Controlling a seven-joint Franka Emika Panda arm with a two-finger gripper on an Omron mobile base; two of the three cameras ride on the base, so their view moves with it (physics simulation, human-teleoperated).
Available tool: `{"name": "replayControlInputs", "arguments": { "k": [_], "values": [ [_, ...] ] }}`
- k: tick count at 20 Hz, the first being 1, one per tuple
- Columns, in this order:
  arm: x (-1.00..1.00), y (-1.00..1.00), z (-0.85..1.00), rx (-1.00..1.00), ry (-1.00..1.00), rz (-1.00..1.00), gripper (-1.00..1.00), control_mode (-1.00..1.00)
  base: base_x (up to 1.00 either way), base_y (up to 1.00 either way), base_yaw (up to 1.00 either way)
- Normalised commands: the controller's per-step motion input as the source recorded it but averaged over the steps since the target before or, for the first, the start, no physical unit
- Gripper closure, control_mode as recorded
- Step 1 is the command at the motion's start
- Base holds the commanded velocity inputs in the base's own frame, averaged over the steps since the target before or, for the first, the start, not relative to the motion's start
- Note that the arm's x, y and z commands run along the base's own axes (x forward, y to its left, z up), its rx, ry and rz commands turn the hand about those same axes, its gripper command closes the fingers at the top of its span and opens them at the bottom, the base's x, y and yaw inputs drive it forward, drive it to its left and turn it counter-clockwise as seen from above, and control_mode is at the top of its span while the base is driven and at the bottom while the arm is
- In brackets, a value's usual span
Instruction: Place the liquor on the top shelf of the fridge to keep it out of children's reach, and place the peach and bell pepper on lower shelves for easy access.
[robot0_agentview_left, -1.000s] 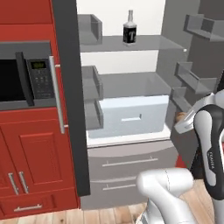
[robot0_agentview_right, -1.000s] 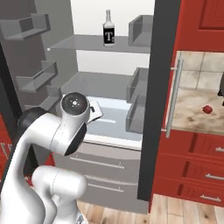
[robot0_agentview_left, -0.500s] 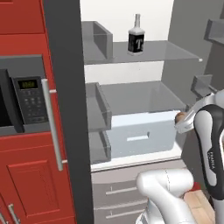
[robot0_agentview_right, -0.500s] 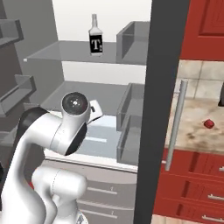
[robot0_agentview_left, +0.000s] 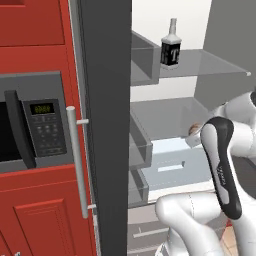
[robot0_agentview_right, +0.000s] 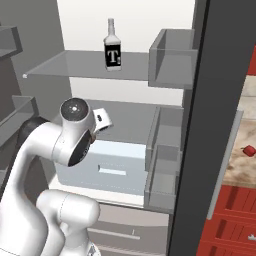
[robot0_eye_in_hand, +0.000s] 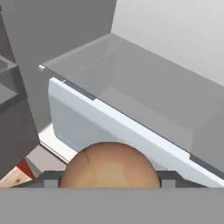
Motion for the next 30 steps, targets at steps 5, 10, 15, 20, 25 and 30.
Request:
{"name": "replayControlInputs", "arguments": {
  "k": [5,10,15,20,25,30],
  "values": [
    [0.75,0.18,-0.16,-0.04,0.0,-0.09,1.0,-1.0,0.0,0.0,0.0],
    [0.77,0.0,-0.26,0.0,0.02,-0.05,1.0,-1.0,0.0,0.0,0.0],
    [0.69,-0.11,-0.32,0.0,0.13,0.0,1.0,-1.0,0.0,0.0,0.0],
    [0.7,-0.14,-0.32,0.01,0.09,0.0,1.0,-1.0,0.0,0.0,0.0],
    [0.64,-0.27,-0.47,0.04,0.0,0.0,1.0,-1.0,0.0,0.0,0.0],
    [0.7,-0.21,-0.47,0.03,0.0,0.0,1.0,-1.0,0.0,0.0,0.0]
  ]
}}
